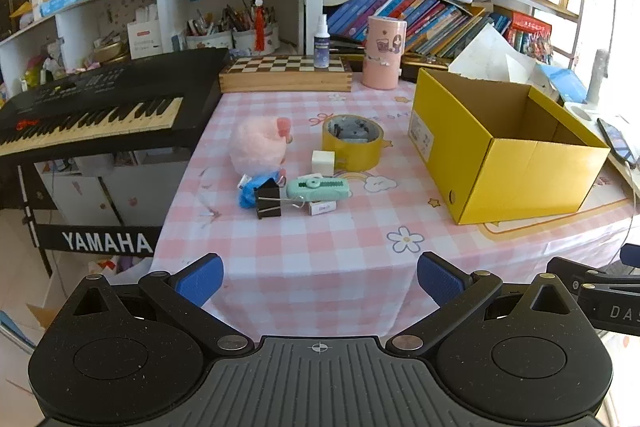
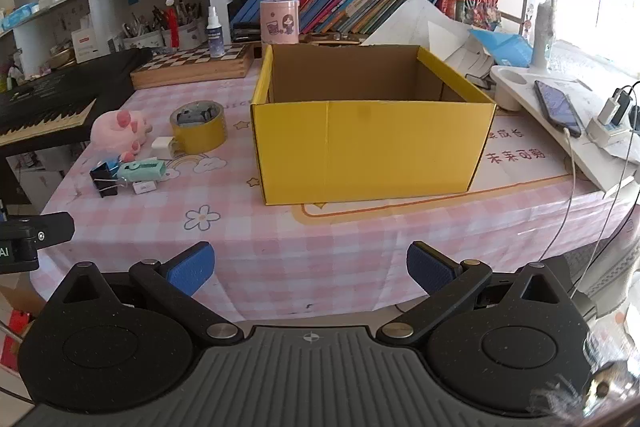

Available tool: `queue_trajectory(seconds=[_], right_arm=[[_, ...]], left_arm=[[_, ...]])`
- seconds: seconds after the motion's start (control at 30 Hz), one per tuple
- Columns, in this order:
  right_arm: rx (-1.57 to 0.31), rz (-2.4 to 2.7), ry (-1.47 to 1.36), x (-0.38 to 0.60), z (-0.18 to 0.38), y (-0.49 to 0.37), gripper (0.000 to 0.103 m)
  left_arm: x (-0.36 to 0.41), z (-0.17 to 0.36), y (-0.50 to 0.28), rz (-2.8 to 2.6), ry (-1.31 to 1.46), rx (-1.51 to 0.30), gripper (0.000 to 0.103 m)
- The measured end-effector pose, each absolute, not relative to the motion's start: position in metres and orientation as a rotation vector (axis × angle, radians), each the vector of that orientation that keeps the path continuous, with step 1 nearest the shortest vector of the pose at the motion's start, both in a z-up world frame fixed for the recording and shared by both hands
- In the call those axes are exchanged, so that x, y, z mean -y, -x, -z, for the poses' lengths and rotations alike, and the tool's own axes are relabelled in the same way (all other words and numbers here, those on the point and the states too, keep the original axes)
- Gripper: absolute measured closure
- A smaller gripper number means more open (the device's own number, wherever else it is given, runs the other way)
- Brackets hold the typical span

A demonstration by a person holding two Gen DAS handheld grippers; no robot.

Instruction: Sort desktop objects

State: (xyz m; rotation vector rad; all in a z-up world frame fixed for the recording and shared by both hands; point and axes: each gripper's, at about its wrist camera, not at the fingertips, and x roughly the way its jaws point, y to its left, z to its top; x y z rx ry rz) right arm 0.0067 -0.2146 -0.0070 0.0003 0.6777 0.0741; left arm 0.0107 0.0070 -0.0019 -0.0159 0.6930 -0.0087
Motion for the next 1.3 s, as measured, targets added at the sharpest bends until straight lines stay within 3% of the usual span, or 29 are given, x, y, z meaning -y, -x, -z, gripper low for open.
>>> queue_trajectory(seconds=[1.3], right_arm=[[-0.7, -0.074, 0.002, 0.2192, 0.0082, -0.0027, 0.0]], left_arm=[[-0.0063, 0.0056, -0.0064, 0.012, 0.014, -0.728, 0.0]])
